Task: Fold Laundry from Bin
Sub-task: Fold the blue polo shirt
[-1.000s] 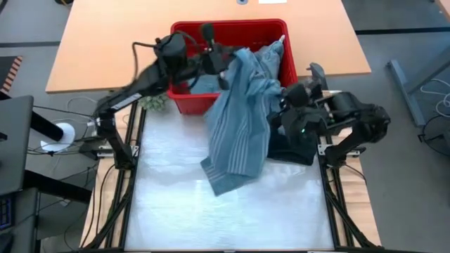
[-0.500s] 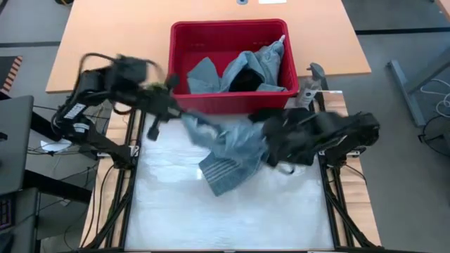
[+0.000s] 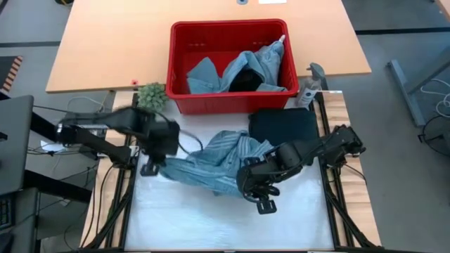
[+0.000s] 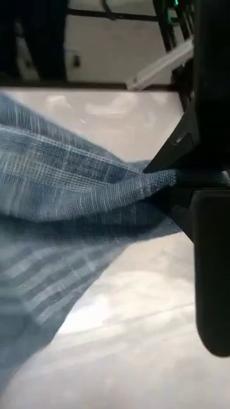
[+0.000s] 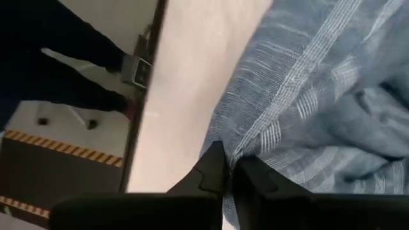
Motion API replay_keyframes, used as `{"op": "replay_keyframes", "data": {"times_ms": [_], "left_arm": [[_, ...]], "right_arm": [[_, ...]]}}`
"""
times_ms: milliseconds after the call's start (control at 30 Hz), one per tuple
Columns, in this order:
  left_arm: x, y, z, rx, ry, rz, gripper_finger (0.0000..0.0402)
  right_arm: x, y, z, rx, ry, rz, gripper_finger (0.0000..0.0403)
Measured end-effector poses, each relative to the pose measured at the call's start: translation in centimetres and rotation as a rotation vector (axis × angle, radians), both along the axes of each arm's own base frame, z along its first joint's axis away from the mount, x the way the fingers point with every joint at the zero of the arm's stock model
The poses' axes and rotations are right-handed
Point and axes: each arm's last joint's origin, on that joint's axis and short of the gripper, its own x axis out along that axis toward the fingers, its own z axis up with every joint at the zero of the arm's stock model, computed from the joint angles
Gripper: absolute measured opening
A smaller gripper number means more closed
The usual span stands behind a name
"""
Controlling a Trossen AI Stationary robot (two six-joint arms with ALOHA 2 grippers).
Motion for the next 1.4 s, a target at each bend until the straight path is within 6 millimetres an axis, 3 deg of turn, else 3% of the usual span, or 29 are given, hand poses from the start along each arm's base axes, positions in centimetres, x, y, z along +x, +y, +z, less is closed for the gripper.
{"op": "replay_keyframes", "data": {"times_ms": [133, 300, 467, 600, 700, 833, 933, 1000, 1100, 1267, 1400], "left_arm": [[0.5, -1.5, -5.3, -0.029, 0.064, -0.023, 0.0000], [1.0, -3.2, -9.4, -0.107, 0.055, -0.024, 0.0000], [1.3, -4.7, -9.6, -0.158, 0.021, 0.011, 0.0015], [1.3, -6.6, -8.7, -0.206, 0.001, 0.026, 0.0060], [0.8, -7.8, -8.4, -0.215, 0.027, 0.019, 0.0094], [-0.4, -8.8, -8.4, -0.174, 0.098, 0.046, 0.0120], [-0.8, -9.3, -8.5, -0.132, 0.105, 0.055, 0.0125], [-0.9, -9.4, -8.1, -0.139, 0.055, 0.064, 0.0125], [-0.3, -9.0, -6.4, -0.156, -0.166, 0.104, 0.0125], [-1.1, -5.1, -2.0, -0.045, -0.599, 0.307, 0.0126], [-2.5, -0.9, -0.2, 0.045, -0.721, 0.504, 0.0126]], "right_arm": [[0.4, 0.9, -0.3, 0.029, -0.007, -0.021, 0.0050], [0.5, 2.0, -1.0, 0.073, 0.037, -0.009, 0.0062], [0.2, 3.5, -1.6, 0.096, 0.071, 0.106, 0.0107], [-0.2, 4.1, -1.7, 0.053, 0.038, 0.189, 0.0160], [0.0, 3.6, -1.7, -0.075, -0.013, 0.133, 0.0189], [0.7, 1.3, -1.8, -0.323, -0.068, -0.086, 0.0207], [1.6, -1.5, -2.8, -0.408, -0.048, -0.273, 0.0209], [2.0, -3.7, -3.8, -0.432, 0.007, -0.418, 0.0210], [2.6, -7.1, -5.3, -0.365, 0.098, -0.626, 0.0210], [4.3, -10.8, -8.8, -0.194, 0.129, -0.867, 0.0214], [5.1, -12.3, -10.0, -0.092, 0.085, -1.003, 0.0215]]}}
